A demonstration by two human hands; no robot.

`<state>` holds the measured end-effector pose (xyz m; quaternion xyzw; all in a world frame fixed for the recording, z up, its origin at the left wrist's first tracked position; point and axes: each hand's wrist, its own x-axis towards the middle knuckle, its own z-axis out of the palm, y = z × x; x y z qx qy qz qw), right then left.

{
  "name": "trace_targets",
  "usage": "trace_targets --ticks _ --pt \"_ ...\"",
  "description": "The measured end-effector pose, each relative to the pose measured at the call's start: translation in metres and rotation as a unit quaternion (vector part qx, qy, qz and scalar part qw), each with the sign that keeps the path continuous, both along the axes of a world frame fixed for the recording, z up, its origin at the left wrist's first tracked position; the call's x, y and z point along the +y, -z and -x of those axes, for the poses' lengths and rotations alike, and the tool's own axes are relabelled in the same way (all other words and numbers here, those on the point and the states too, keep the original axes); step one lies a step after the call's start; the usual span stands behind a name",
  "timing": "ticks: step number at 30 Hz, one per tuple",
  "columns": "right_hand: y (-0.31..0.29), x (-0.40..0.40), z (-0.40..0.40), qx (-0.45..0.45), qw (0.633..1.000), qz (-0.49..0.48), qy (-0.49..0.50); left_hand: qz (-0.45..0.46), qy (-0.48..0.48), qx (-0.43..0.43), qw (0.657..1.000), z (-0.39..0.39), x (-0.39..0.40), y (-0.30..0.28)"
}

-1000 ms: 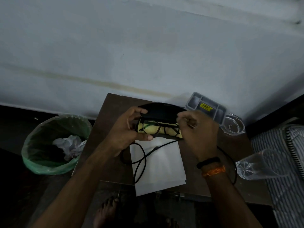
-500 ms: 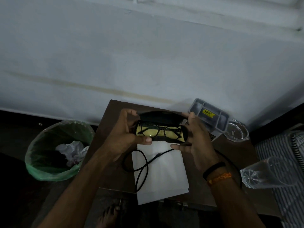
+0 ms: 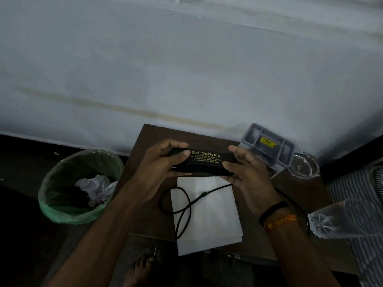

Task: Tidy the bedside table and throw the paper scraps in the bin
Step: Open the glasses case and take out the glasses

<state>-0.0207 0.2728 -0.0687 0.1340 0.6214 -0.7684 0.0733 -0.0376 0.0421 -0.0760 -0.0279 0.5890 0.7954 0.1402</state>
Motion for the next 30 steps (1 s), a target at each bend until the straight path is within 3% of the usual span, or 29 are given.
trace_targets --ticks 5,11,23,27,30 --pt "0.002 -0.004 0.001 -0.053 0.995 0.083 -0.02 0.005 -0.027 -0.012 1.0 -0.001 0.001 0.001" --pt "0.004 -0.007 0.003 -0.036 0.995 0.09 -0.026 -0.058 -0.055 -0.092 0.993 -0.001 -0.003 -0.002" --pt "0.007 -0.011 0.005 -0.034 0.997 0.075 -0.01 -0.047 -0.073 -0.096 0.992 -0.002 -0.005 -0.006" --pt "0.015 -0.018 0.007 -0.034 0.996 0.077 -0.006 -0.01 -0.112 -0.084 0.99 -0.003 -0.001 -0.002" --pt "0.022 -0.028 0.011 -0.034 0.999 0.03 -0.002 0.089 -0.162 -0.055 0.981 -0.003 0.0 0.004"
